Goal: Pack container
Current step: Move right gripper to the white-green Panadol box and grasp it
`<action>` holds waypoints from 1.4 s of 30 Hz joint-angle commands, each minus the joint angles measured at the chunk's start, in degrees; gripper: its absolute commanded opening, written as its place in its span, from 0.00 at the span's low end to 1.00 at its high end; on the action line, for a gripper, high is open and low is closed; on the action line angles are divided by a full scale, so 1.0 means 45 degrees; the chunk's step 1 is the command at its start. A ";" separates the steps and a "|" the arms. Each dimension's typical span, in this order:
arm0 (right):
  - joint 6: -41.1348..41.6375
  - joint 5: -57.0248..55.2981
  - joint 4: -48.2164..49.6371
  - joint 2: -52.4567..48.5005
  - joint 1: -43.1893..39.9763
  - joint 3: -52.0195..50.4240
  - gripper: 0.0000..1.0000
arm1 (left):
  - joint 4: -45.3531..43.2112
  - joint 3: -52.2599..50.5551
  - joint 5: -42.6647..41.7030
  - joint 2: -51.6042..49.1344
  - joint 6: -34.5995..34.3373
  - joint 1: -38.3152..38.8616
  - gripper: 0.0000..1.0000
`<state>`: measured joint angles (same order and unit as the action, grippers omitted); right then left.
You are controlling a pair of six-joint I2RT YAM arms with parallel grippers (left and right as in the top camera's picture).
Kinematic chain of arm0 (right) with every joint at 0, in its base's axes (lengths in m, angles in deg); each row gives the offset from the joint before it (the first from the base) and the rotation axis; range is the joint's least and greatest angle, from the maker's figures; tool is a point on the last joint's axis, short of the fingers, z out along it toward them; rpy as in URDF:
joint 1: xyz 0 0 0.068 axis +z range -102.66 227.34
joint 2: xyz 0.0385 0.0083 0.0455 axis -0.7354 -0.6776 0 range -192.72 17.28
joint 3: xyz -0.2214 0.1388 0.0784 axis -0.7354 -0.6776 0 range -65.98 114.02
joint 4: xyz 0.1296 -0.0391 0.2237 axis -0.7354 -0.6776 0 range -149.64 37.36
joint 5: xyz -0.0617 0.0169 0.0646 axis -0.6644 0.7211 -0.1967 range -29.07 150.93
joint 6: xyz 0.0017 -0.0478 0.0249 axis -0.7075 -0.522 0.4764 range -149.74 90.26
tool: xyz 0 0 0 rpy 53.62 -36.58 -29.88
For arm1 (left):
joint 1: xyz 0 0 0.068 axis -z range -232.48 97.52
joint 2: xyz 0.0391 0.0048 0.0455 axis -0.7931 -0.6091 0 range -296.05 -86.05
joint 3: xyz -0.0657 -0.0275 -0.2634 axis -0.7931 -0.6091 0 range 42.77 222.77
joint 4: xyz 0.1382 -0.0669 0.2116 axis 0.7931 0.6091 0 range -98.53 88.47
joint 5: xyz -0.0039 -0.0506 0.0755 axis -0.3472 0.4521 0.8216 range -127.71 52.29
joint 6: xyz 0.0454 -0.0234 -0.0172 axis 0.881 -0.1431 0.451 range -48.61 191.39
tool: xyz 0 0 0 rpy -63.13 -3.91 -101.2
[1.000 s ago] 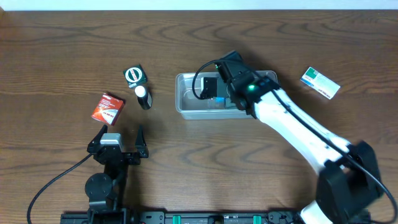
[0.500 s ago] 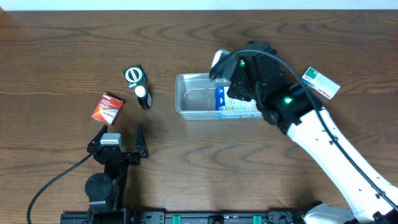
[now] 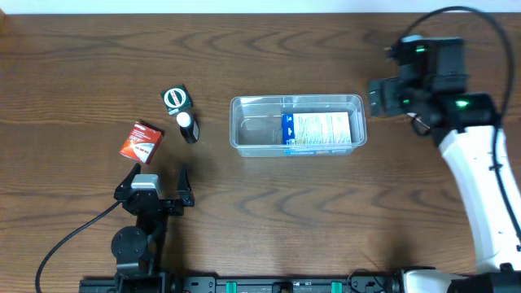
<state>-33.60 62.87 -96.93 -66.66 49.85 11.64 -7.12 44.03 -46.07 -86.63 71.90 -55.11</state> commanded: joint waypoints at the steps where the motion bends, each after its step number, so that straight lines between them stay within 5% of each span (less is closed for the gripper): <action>1: 0.0947 0.1253 0.0083 0.0083 -0.0971 0.0180 0.99 | 0.0432 -0.0228 -0.0087 0.0063 0.0214 -0.0078 0.98; 14: 0.2132 0.1248 0.0772 -0.0379 -0.2759 0.0058 0.95 | 0.0432 -0.0228 -0.0087 0.0063 0.0214 -0.0078 0.98; 28: 0.2652 0.1564 0.0976 -0.4163 -0.3910 0.0282 0.91 | 0.0432 -0.0228 -0.0087 0.0063 0.0214 -0.0078 0.98; 31: 0.1209 0.1914 0.1554 -0.4745 -0.3988 0.0287 0.99 | 0.0432 -0.0228 -0.0087 0.0063 0.0219 -0.0078 0.98; 42: -0.4337 0.0534 0.3954 -0.5095 -0.3939 0.0291 0.99 | 0.0432 -0.0228 -0.0087 0.0063 0.0214 -0.0078 0.98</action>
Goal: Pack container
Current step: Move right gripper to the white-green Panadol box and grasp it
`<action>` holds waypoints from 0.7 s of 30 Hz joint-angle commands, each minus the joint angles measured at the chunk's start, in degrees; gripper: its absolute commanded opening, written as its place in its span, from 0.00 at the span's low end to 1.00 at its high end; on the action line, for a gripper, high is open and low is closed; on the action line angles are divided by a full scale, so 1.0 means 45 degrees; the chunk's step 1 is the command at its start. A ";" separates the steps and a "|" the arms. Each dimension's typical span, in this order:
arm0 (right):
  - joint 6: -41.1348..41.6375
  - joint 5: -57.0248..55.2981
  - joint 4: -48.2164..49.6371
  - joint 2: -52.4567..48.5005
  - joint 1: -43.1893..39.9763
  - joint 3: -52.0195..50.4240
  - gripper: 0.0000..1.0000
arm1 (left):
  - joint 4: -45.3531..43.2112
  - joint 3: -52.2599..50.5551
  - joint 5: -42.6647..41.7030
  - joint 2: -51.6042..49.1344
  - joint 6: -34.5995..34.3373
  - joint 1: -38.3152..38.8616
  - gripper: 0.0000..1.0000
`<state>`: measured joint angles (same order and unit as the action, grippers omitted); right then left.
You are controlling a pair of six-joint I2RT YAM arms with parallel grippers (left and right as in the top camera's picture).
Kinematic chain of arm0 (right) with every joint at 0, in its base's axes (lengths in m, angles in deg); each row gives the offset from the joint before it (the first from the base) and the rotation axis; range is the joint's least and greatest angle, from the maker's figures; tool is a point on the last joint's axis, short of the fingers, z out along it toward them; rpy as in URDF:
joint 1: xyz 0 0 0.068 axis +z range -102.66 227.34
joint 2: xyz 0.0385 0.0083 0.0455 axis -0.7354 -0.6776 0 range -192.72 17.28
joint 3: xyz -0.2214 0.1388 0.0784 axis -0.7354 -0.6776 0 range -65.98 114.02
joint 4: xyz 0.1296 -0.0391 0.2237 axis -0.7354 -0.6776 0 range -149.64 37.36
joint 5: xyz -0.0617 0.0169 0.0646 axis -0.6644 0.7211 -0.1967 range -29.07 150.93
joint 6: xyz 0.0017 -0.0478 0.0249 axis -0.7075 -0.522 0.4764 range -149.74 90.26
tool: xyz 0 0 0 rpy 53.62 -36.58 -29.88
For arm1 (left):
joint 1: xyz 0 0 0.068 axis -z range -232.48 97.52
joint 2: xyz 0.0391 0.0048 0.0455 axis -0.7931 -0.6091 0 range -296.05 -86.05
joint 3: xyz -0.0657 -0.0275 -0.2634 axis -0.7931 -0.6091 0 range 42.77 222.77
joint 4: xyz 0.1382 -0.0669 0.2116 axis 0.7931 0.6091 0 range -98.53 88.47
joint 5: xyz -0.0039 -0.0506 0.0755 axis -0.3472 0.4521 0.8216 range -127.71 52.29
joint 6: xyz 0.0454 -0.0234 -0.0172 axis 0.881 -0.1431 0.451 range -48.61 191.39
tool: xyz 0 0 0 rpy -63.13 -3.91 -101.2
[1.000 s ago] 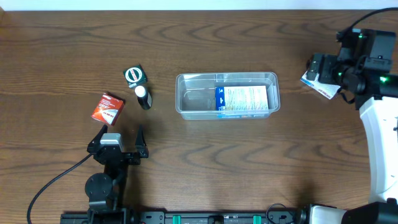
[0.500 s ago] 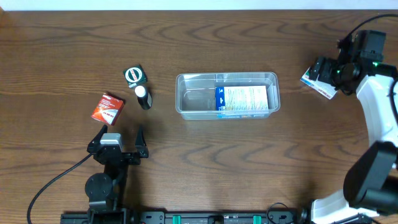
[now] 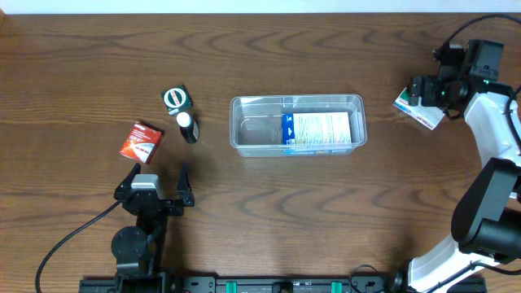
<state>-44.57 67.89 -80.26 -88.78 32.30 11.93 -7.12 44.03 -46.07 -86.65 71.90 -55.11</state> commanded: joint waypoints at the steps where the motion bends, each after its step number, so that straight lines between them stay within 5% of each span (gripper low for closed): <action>1: -0.1904 -0.0491 0.0359 -0.0228 -0.0068 0.0228 0.99 | 0.0432 -0.0228 -0.0087 0.0068 0.0214 -0.0078 0.98; 21: -0.2730 0.0204 0.0811 -0.2963 -0.0005 0.0228 0.99 | 0.0432 -0.0228 -0.0087 0.0068 0.0214 -0.0078 0.98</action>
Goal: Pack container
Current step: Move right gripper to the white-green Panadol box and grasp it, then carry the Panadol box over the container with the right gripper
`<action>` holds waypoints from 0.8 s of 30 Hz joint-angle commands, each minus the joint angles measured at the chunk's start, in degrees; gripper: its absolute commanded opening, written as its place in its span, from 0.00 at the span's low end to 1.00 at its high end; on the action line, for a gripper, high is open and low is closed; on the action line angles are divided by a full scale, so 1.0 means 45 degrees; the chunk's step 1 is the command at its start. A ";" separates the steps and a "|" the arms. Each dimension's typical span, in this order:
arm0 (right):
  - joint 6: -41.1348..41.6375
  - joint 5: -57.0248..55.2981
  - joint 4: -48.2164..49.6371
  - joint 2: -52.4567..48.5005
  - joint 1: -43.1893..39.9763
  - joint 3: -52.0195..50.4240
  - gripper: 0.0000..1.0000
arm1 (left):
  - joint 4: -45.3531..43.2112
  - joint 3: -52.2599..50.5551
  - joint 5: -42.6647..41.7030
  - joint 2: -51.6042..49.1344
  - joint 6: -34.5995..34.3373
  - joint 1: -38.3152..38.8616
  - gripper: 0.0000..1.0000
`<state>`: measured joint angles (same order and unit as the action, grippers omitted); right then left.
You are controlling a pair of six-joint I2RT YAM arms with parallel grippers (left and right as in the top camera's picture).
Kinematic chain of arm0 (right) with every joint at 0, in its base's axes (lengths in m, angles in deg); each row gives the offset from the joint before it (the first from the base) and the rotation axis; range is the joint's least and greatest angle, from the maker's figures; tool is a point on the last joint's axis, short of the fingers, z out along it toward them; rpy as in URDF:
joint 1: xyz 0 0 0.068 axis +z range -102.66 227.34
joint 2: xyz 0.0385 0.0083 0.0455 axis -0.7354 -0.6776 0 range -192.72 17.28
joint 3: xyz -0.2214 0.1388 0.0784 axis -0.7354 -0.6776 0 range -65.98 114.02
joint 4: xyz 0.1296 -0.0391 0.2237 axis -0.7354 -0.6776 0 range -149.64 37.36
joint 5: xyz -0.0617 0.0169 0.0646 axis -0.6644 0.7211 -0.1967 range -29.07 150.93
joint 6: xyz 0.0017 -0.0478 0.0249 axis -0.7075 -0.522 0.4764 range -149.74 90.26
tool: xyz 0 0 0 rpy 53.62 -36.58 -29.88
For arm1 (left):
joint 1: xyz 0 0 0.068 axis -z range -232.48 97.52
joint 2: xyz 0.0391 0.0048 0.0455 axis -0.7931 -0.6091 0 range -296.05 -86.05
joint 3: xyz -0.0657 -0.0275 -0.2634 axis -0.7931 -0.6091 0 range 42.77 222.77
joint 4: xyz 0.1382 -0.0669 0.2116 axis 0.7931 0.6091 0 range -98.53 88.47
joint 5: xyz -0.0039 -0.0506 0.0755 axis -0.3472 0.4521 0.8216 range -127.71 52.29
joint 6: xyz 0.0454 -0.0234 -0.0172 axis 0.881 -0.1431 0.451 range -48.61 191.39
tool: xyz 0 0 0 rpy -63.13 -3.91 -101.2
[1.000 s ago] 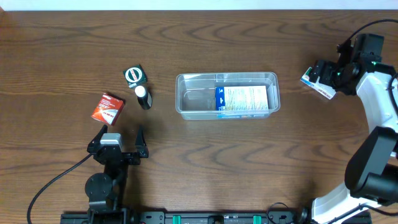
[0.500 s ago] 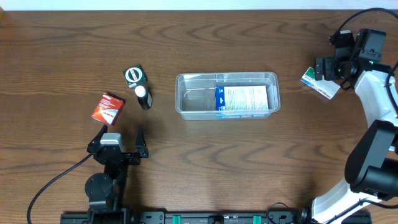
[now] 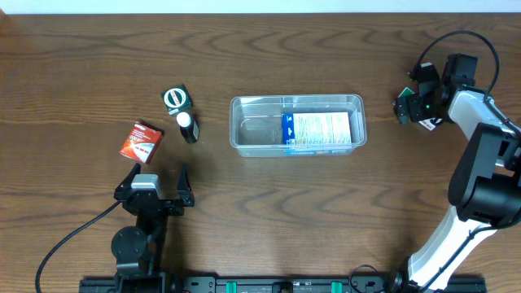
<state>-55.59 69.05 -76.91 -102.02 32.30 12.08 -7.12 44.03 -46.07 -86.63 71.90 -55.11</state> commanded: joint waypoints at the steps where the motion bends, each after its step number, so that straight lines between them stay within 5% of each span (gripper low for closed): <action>1: -0.0277 -0.0092 0.0044 -0.0019 0.0005 0.0194 0.99 | 0.0432 -0.0228 -0.0087 0.0063 0.0214 -0.0078 0.98; 21: 0.5032 -0.1365 -0.2696 -0.0019 0.0068 0.0194 0.73 | 0.0432 -0.0228 -0.0087 0.0063 0.0214 -0.0078 0.98; 24: 0.5027 -0.1375 -0.2895 -0.0019 0.0189 0.0194 0.62 | 0.0432 -0.0228 -0.0087 0.0063 0.0214 -0.0078 0.98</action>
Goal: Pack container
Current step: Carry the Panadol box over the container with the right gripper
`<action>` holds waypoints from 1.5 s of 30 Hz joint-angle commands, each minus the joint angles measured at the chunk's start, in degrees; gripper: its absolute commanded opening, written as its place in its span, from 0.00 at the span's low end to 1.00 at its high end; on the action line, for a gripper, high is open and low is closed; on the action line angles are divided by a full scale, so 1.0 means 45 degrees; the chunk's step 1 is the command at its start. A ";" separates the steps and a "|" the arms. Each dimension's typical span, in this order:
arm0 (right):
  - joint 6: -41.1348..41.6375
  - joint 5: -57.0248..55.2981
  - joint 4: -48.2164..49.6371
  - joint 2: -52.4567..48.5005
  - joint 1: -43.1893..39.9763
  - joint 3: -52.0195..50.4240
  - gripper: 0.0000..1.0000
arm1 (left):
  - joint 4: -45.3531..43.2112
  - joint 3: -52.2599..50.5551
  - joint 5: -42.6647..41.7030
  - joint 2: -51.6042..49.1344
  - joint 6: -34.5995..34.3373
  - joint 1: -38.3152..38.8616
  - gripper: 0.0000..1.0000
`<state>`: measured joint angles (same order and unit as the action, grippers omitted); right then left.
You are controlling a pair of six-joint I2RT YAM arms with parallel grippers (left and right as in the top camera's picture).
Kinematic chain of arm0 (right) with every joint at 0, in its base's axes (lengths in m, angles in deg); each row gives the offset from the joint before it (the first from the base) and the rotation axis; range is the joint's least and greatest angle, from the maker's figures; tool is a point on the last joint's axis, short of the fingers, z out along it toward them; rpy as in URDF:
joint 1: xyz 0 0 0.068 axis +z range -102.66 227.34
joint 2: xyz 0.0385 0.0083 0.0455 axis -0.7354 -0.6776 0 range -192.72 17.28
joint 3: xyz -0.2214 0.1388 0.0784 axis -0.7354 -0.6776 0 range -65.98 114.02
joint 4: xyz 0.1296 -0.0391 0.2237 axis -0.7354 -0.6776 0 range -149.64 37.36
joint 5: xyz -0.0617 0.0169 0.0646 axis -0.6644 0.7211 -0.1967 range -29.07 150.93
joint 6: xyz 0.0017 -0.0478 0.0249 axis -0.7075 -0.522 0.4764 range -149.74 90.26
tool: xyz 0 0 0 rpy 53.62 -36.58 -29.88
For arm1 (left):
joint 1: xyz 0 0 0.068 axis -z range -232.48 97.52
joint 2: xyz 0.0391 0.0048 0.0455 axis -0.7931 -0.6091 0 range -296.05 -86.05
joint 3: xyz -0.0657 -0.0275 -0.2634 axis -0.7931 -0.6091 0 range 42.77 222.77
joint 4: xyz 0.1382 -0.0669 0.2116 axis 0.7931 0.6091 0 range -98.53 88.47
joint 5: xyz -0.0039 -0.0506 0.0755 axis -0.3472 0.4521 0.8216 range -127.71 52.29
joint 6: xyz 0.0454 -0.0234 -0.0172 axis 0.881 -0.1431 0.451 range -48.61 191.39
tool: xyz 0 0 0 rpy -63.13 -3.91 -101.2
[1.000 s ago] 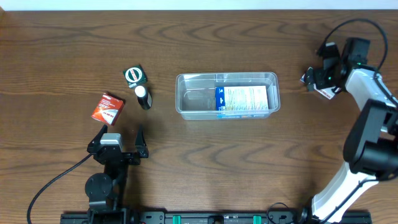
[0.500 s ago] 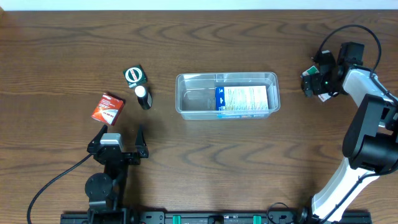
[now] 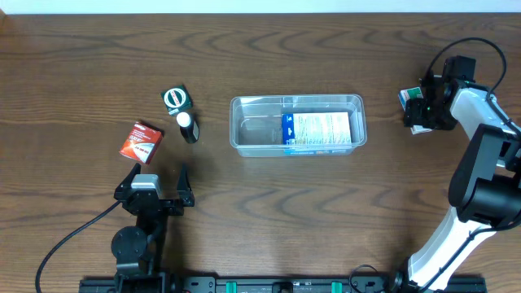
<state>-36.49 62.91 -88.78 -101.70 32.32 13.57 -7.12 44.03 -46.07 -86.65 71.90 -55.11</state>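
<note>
A clear plastic container (image 3: 259,130) sits mid-table, with a blue-and-white packet (image 3: 317,129) lying in its right half. At the far right my right gripper (image 3: 422,111) is down on a small white-and-green box (image 3: 406,98), which shows on both sides of the fingers. How the jaws stand is hidden by the wrist. On the left lie a red box (image 3: 142,140), a small black bottle with a white cap (image 3: 187,126) and a round green-and-black item (image 3: 175,99). My left gripper (image 3: 159,177) rests open near the front edge, below the red box.
The right arm's white link (image 3: 488,138) runs down the right side of the table. The left arm's cable (image 3: 73,236) trails to the front left. The container's left half holds nothing.
The right gripper has shifted slightly right over the small box, and a white-and-green corner of it now shows at the gripper's upper left. The left arm and the other things have not moved.
At first the right arm hung high beside the container's right end. Then the gripper was far right, next to the small white-and-green box. Then it covered the box, and now it sits on it with the box's edges showing. The left arm stayed still throughout.
</note>
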 commanded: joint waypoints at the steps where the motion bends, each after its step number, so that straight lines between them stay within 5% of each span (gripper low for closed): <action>1: 0.0787 -0.0010 -0.0316 -0.0092 0.0223 -0.0136 0.57 | 0.0432 -0.0228 -0.0087 0.0068 0.0214 -0.0078 0.98; 5: 0.0787 -0.0005 -0.0442 -0.0087 0.0287 -0.0136 0.41 | 0.0432 -0.0228 -0.0087 0.0068 0.0214 -0.0078 0.98; 10: 0.0835 -0.0005 -0.0520 -0.0058 0.0287 -0.0126 0.33 | 0.0432 -0.0228 -0.0087 0.0068 0.0214 -0.0078 0.98; 24: 0.0083 0.0471 -0.1117 0.3143 0.1273 0.0063 0.34 | 0.0432 -0.0228 -0.0087 0.0068 0.0214 -0.0078 0.98; 34: -0.1987 0.0471 -0.1734 0.6849 0.4964 0.0063 0.26 | 0.0432 -0.0228 -0.0087 0.0068 0.0214 -0.0078 0.98; 40: -0.4143 0.0461 -0.2715 0.7038 0.7597 0.0063 0.36 | 0.0432 -0.0228 -0.0087 0.0068 0.0214 -0.0078 0.98; 45: -0.5275 -0.0087 -0.3220 0.6635 0.8757 0.0058 0.33 | 0.0432 -0.0228 -0.0087 0.0068 0.0214 -0.0078 0.98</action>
<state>-54.95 64.40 -103.03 -70.79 70.20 13.61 -7.14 44.03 -46.07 -86.63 71.88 -55.11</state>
